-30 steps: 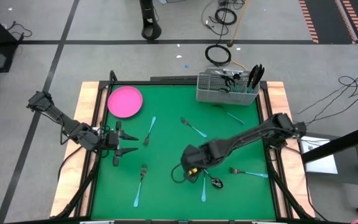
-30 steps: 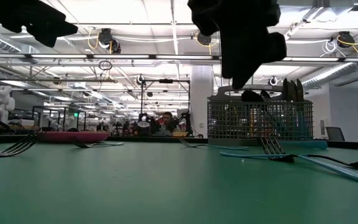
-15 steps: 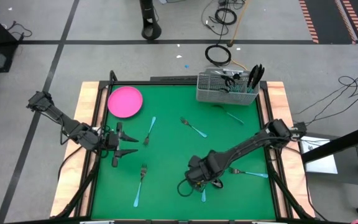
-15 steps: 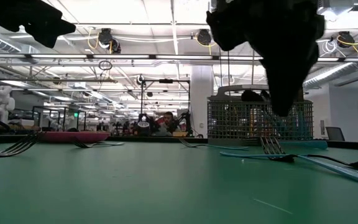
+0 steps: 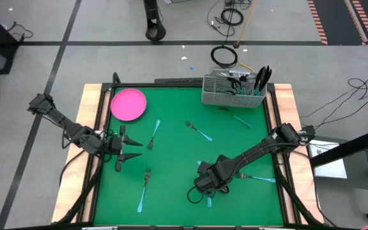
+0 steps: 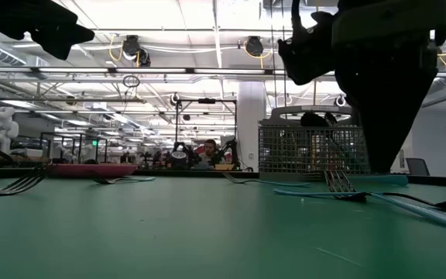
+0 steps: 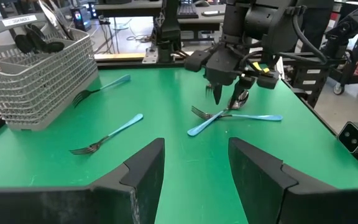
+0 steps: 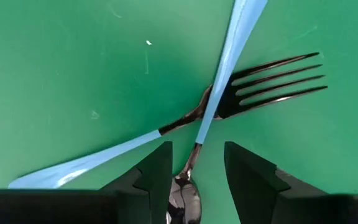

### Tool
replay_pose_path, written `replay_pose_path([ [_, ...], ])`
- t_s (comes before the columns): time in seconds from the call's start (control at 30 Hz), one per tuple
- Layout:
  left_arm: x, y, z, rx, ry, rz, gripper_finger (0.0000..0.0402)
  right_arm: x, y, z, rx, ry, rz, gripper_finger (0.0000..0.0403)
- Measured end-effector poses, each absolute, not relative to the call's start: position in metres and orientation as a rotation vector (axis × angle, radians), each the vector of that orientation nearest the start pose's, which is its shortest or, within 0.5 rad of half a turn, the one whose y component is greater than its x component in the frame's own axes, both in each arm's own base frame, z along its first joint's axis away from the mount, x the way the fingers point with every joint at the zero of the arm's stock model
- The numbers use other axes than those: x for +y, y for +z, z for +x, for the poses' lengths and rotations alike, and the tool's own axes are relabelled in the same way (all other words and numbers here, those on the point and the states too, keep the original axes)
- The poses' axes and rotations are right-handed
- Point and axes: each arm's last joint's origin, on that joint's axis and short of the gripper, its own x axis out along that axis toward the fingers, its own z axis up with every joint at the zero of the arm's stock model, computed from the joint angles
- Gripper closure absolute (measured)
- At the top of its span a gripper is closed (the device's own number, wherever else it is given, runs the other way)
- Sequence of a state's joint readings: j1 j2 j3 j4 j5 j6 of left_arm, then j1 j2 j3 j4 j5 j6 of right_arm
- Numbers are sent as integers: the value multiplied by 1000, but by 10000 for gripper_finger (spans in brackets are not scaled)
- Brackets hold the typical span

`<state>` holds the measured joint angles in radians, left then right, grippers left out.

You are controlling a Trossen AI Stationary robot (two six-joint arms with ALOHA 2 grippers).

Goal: Sort silverware
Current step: Put the blue spoon into the gray silverware basket

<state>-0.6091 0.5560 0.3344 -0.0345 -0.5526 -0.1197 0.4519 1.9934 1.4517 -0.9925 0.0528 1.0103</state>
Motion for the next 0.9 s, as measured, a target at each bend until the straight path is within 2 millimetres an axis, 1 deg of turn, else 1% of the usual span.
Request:
replay_pose_path([
  [0.17,-66,224,121,217,-43,20,221,161,169,335,1458,-441,427,268],
  [0.5,-66,224,121,217,-43,21,221,158,149,330,1453,-438,445,268],
  [0.67,-66,224,121,217,-43,23,221,157,143,325,1469,-443,466,271],
  [0.77,-66,224,121,217,-43,23,221,156,140,323,1475,-449,459,289],
  [0.83,-66,224,121,217,-43,23,221,156,140,322,1479,-450,458,313],
  [0.9,-66,224,121,217,-43,23,221,156,140,322,1483,-448,459,346],
])
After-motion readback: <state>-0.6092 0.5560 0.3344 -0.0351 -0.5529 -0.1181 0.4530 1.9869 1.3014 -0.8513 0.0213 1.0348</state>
